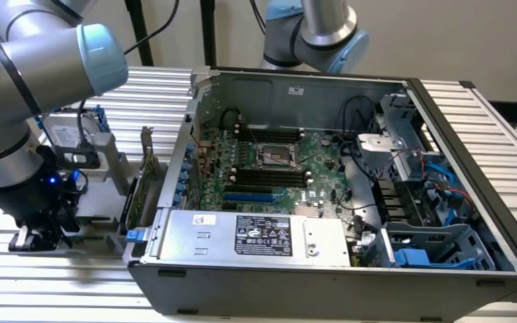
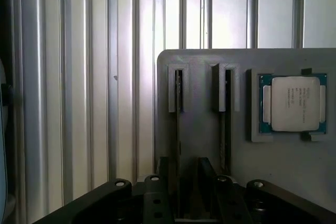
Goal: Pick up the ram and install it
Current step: 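Pick up the ram and move it above insertion slot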
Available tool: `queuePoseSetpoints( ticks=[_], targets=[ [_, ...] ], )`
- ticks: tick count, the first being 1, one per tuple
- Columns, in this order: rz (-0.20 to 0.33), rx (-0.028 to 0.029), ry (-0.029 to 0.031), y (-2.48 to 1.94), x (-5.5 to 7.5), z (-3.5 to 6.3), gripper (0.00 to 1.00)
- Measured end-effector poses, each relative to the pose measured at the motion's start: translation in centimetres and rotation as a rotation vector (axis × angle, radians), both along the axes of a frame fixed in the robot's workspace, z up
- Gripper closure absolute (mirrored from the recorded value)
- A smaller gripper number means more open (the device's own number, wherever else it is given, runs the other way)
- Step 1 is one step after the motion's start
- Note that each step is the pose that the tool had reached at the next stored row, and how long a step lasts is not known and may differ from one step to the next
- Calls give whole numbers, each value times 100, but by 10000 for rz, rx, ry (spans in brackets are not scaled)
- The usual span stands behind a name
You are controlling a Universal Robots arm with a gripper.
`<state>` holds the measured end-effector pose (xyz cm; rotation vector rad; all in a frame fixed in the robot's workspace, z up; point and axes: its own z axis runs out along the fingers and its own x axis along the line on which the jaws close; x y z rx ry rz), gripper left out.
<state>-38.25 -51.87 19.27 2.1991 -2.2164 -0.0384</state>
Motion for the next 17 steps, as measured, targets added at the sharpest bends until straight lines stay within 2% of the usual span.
queuePoseSetpoints(
  ticks=[12,13,14,16,17],
  targets=[
    [357,0,-1,0,-23,-10,64],
    [367,0,0,0,-23,-10,65],
    [368,0,0,0,-23,-10,72],
    [368,0,0,0,-23,-10,72],
    [368,0,0,0,-23,-10,79]
  ],
)
